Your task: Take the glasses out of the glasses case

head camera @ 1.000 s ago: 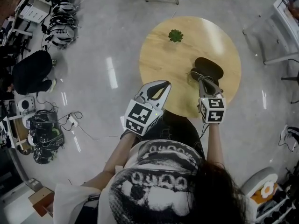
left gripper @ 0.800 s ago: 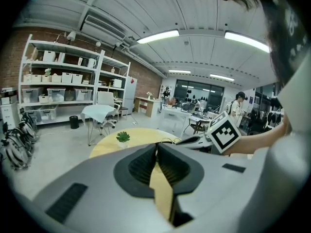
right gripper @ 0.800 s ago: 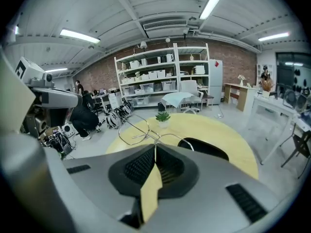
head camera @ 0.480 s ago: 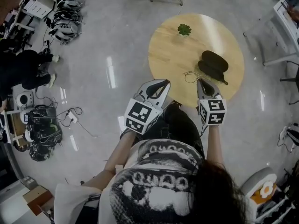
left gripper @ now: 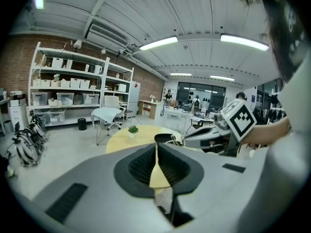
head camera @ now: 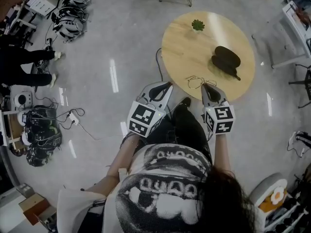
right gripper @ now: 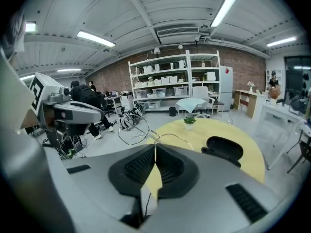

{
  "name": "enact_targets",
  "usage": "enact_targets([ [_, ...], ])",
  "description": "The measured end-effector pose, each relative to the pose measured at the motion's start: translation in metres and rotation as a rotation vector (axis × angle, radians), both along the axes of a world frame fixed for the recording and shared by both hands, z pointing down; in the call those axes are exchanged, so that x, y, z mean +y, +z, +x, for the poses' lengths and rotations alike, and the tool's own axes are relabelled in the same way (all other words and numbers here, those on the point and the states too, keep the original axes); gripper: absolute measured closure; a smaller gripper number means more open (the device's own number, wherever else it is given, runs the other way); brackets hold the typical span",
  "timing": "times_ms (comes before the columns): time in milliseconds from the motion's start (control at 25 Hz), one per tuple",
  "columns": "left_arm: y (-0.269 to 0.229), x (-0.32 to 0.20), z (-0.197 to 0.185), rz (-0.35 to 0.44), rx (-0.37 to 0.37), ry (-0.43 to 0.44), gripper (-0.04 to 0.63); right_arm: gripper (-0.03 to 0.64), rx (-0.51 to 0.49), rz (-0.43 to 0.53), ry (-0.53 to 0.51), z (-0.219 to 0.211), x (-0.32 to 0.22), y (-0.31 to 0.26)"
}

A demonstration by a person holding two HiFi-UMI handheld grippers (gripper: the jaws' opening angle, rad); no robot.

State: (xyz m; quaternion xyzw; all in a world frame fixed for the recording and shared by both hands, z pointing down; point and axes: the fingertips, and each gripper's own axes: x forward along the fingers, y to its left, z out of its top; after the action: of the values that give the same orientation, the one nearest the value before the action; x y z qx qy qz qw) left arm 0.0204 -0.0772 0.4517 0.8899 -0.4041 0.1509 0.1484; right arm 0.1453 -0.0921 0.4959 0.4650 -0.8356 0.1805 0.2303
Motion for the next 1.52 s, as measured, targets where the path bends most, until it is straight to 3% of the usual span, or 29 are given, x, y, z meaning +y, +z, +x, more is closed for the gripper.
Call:
enact_targets([
  [240, 0.009, 0.025, -0.019, 0.013, -0.043, 0.011, 0.574, 0.607, -0.012, 0.015, -0.037, -0.025, 0.03, -0.013],
  [520, 0.018, 0.04, -0.03, 0.008, -0.04, -0.013, 0.574, 0.607, -0.017, 0.029, -0.073, -0.039, 0.047, -0.02],
  [1520, 0.016, 0.058, -0.045, 0.035, -0.053, -0.073, 0.574, 0.609, -0.046, 0.027, -0.123, -0.041, 0.072, -0.023],
])
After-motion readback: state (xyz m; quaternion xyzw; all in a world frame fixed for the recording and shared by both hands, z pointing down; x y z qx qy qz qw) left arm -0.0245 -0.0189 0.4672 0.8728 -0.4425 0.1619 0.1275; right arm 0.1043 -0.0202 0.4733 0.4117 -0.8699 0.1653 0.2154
